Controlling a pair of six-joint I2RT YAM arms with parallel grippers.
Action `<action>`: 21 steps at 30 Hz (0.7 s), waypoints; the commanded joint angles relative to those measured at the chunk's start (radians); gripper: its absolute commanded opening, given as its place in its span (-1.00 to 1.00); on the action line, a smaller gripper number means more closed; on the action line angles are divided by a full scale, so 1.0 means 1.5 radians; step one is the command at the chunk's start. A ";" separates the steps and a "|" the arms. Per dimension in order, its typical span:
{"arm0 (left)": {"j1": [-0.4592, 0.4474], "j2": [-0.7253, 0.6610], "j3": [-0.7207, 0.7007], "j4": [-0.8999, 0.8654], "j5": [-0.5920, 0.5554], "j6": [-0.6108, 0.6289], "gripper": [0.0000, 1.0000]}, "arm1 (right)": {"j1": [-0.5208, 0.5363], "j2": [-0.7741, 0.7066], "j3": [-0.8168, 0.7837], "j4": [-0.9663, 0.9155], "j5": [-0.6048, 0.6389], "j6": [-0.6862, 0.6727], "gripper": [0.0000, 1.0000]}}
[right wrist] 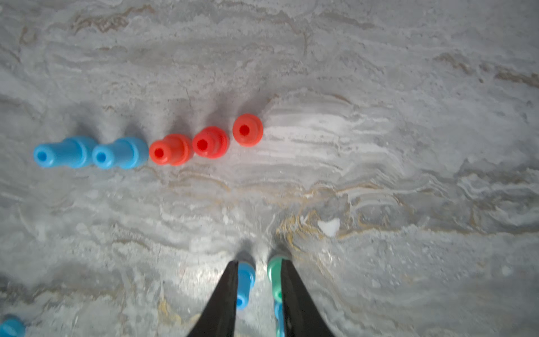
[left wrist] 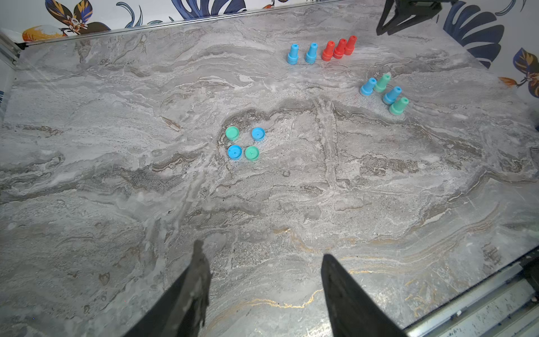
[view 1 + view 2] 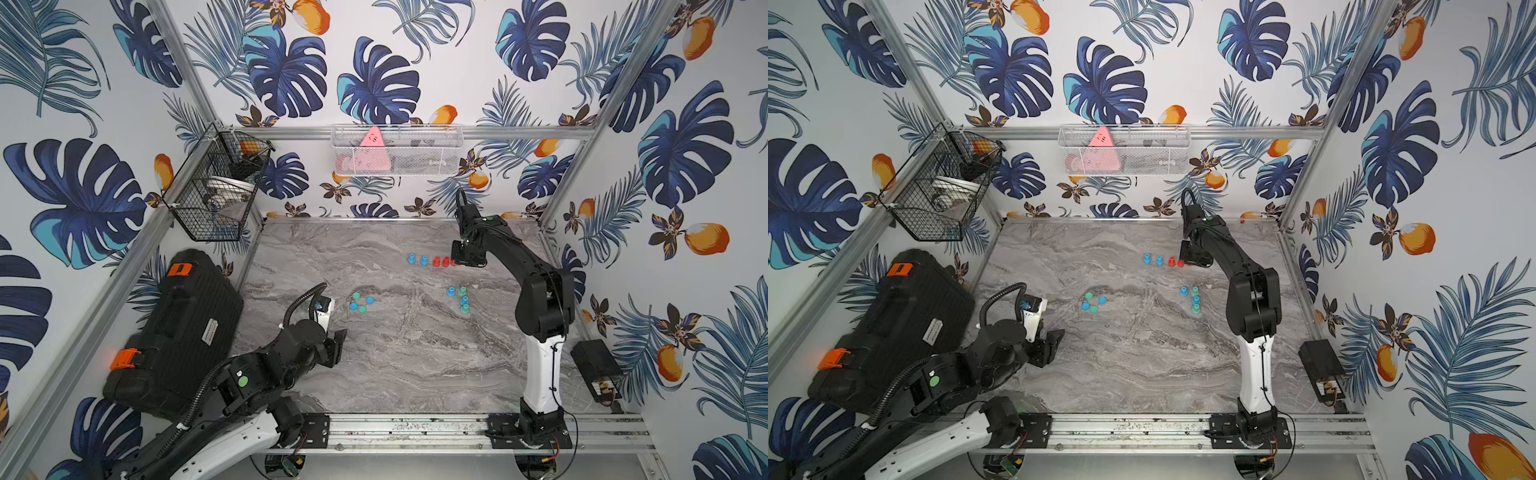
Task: Close the stamp cap
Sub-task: Move the stamp at the center of the board, then move the cover to the center of the board.
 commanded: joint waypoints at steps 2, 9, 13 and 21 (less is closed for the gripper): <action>0.001 0.003 0.000 0.009 -0.007 0.003 0.31 | 0.017 -0.119 -0.119 0.041 0.001 0.006 -0.42; 0.001 0.006 0.001 0.010 -0.004 0.003 0.31 | 0.036 -0.321 -0.356 0.100 -0.039 0.003 -0.37; 0.001 0.019 0.002 0.009 0.002 0.003 0.30 | 0.038 -0.412 -0.441 0.101 -0.060 -0.001 -0.36; 0.001 0.031 0.003 0.006 0.002 -0.001 0.31 | 0.039 -0.557 -0.586 0.101 -0.093 0.004 -0.35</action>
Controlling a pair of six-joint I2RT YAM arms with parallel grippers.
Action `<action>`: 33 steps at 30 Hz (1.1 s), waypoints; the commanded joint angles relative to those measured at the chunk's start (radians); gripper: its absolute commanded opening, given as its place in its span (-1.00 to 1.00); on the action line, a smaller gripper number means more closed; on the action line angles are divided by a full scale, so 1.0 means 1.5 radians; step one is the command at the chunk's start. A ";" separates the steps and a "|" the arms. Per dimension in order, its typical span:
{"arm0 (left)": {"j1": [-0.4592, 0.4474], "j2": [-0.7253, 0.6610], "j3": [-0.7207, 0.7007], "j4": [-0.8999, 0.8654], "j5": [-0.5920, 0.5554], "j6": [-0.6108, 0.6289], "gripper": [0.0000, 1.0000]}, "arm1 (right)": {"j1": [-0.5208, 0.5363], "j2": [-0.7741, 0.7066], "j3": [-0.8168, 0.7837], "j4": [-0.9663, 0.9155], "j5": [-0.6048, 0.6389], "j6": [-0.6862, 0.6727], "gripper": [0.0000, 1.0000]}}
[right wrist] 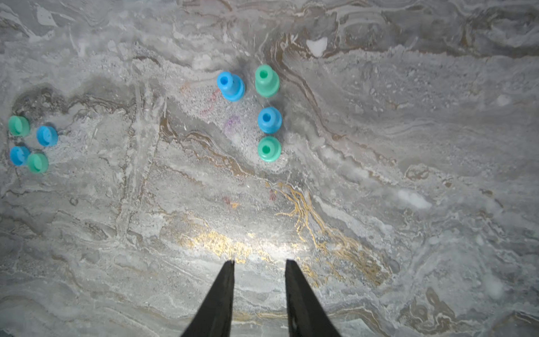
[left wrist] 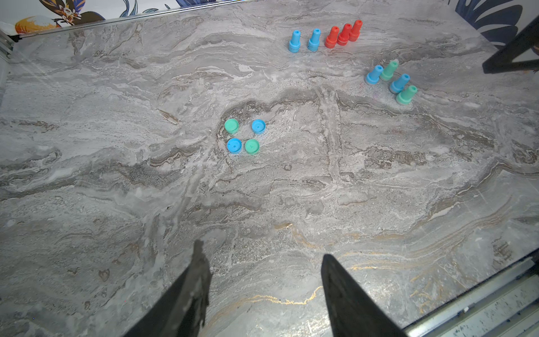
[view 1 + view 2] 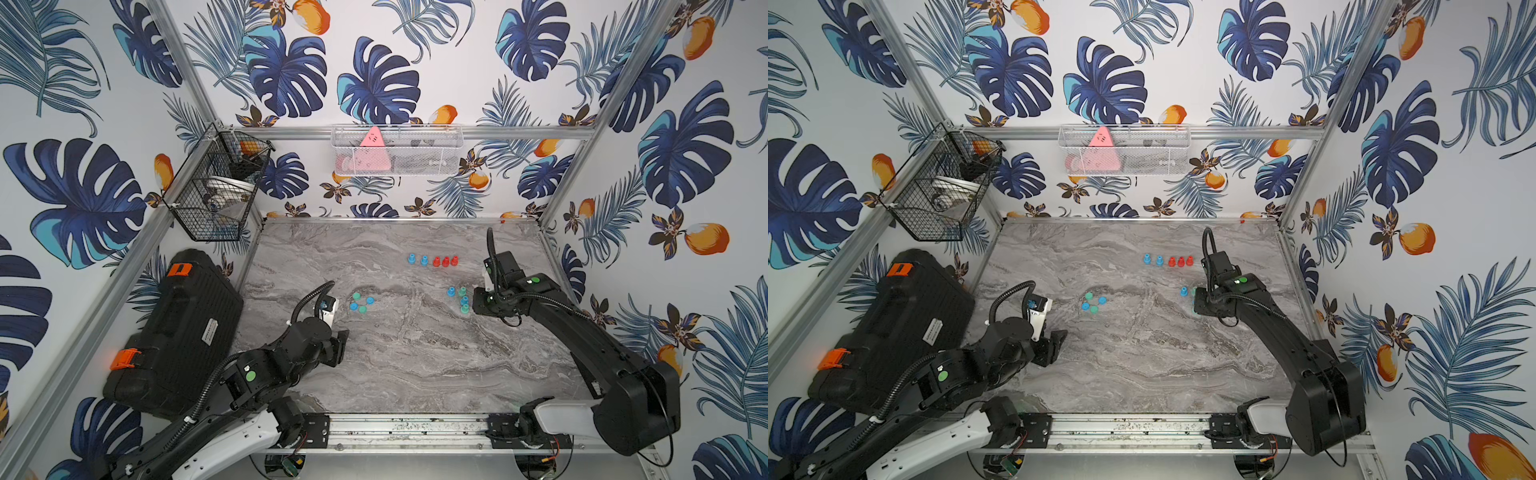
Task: Close the stamp cap
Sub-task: Move the cover to the center of the board.
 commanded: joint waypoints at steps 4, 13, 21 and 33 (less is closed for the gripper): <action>0.001 0.012 0.005 0.006 -0.001 -0.002 0.30 | 0.017 -0.093 -0.105 0.026 -0.003 0.025 -0.35; 0.001 0.026 0.007 0.000 -0.006 -0.010 0.31 | 0.064 -0.130 -0.114 0.012 0.044 0.061 -0.34; 0.001 0.087 0.025 0.000 0.006 -0.013 0.30 | 0.100 -0.153 -0.118 0.014 0.072 0.070 -0.33; 0.017 0.253 0.021 0.152 0.087 -0.057 0.29 | 0.130 -0.184 -0.122 0.015 0.104 0.080 -0.31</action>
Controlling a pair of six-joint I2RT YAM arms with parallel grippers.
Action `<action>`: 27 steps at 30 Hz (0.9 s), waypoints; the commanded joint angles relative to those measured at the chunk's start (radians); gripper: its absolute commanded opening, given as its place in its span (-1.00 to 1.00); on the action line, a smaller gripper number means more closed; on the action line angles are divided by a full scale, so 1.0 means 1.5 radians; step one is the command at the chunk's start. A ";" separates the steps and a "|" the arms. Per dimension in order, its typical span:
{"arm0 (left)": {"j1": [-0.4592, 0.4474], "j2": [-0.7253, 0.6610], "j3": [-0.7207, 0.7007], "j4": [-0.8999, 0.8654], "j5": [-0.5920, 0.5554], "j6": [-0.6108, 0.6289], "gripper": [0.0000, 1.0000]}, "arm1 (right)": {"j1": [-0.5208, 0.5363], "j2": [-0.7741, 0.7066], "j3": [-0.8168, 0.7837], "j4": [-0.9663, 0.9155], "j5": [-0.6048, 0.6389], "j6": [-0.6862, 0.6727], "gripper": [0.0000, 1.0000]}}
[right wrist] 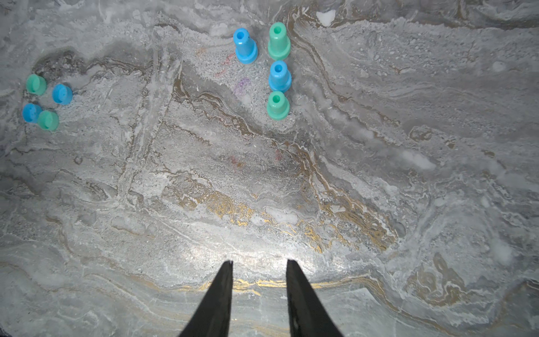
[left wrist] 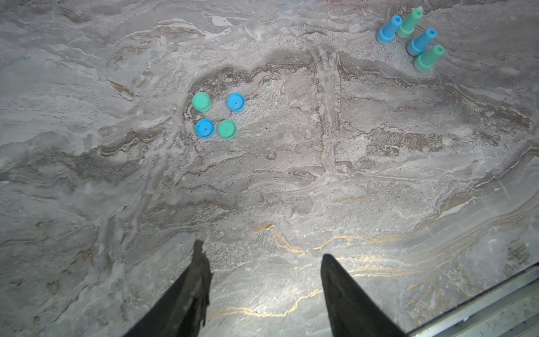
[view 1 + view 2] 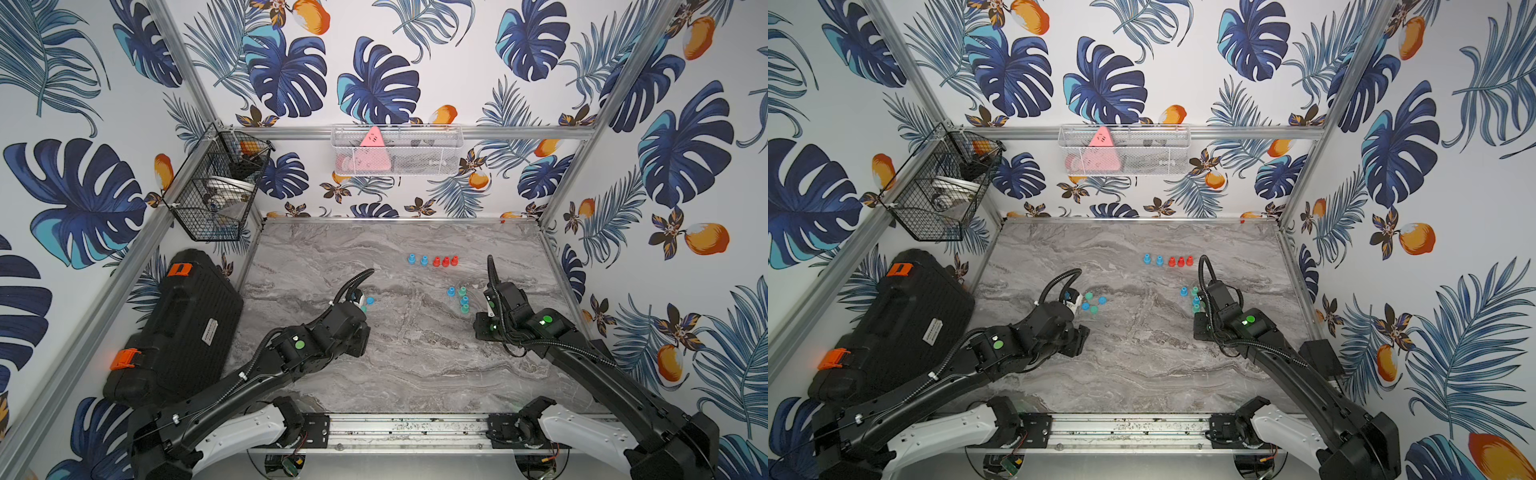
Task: Close the stamp cap
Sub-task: Move the cover to the center of the board.
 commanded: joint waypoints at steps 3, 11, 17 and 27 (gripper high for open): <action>0.046 0.059 -0.009 0.113 0.077 -0.038 0.29 | 0.008 -0.009 -0.003 0.007 0.023 0.010 -0.31; 0.127 0.164 -0.019 0.212 0.117 -0.086 0.28 | 0.023 -0.017 -0.005 0.011 0.034 0.014 -0.30; 0.151 0.245 -0.003 0.260 0.123 -0.099 0.27 | 0.031 -0.023 -0.005 0.009 0.042 0.018 -0.29; 0.174 0.346 0.027 0.311 0.126 -0.107 0.26 | 0.039 -0.030 -0.006 0.011 0.048 0.018 -0.29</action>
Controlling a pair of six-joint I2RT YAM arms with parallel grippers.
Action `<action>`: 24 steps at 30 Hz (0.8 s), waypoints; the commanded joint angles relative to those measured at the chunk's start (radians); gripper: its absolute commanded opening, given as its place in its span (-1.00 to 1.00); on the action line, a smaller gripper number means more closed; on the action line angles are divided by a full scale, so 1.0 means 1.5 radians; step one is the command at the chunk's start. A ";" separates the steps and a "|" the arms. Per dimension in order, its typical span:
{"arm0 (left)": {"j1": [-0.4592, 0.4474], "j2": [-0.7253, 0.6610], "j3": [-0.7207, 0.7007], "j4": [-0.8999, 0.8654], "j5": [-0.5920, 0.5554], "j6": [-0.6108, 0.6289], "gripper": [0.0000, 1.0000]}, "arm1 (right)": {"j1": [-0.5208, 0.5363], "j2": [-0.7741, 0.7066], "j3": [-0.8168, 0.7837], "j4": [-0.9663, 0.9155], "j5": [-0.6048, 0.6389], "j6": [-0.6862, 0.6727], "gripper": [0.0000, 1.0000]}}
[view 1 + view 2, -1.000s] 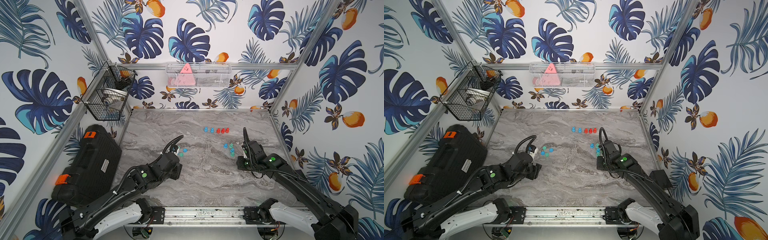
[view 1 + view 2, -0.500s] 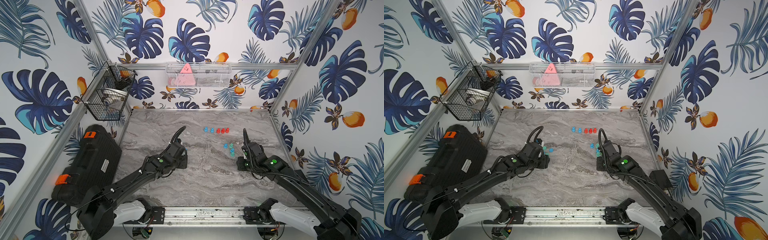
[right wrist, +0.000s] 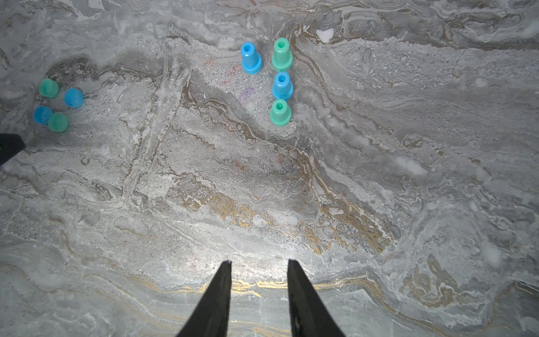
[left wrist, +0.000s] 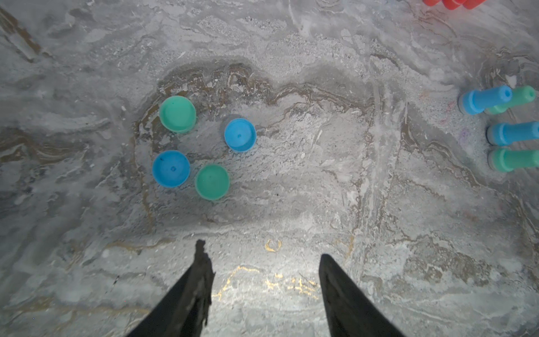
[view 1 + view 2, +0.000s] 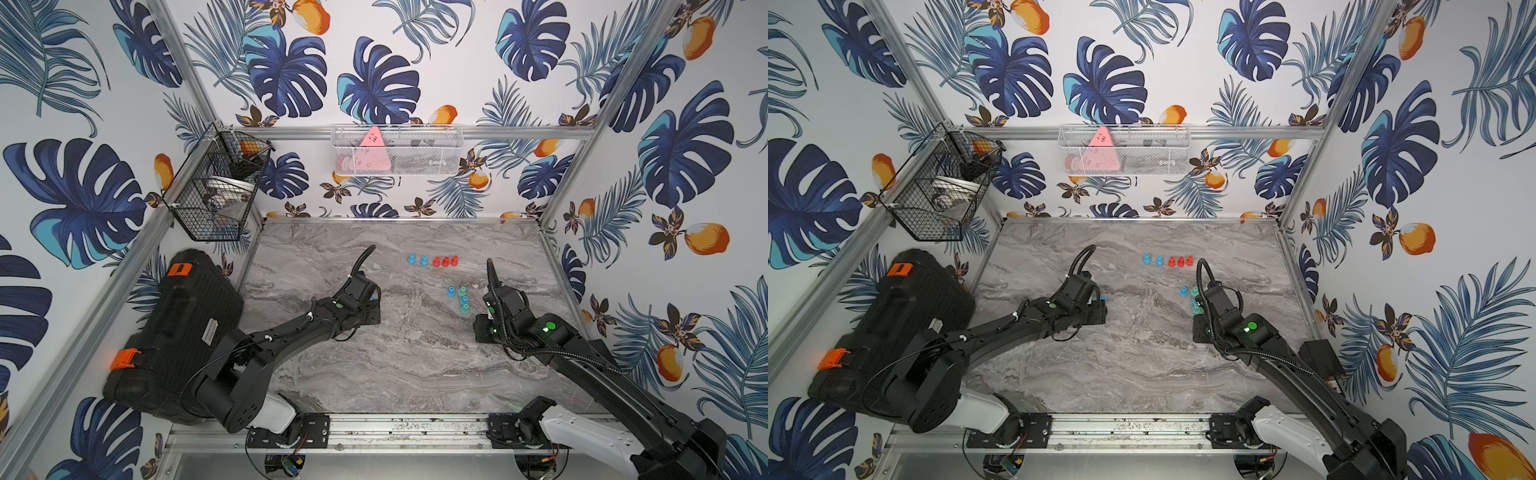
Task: Close the stamp cap
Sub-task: Move the cover to the center of the board.
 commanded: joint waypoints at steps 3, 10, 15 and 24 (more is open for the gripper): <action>0.009 0.040 0.015 0.043 0.006 -0.012 0.26 | 0.003 -0.002 0.000 0.011 0.010 0.004 -0.29; 0.017 0.074 0.015 0.064 0.008 -0.012 0.25 | 0.004 0.000 -0.002 0.012 0.010 0.004 -0.29; 0.023 0.084 0.017 0.071 0.008 -0.009 0.25 | 0.005 0.000 -0.002 0.012 0.012 0.004 -0.29; 0.029 0.106 0.033 0.076 0.006 -0.005 0.25 | 0.005 -0.002 -0.002 0.012 0.011 0.005 -0.29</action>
